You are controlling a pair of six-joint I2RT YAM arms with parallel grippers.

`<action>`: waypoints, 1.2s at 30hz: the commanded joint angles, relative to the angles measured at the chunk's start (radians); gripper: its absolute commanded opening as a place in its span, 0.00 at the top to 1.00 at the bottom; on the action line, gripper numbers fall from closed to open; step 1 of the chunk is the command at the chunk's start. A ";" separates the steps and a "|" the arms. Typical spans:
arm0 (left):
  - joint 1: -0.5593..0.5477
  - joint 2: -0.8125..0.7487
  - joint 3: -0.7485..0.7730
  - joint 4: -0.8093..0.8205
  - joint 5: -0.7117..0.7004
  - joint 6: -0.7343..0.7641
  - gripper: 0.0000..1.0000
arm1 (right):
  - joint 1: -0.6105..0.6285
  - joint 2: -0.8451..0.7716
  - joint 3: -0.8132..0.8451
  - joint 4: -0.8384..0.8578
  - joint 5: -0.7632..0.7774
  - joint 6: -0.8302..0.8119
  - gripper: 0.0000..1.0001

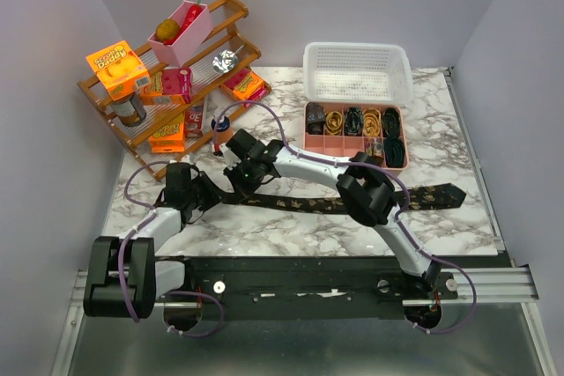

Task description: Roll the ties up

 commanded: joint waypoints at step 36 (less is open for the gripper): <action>-0.107 -0.111 0.126 -0.142 -0.162 0.071 1.00 | -0.019 -0.088 -0.085 0.111 0.097 0.032 0.99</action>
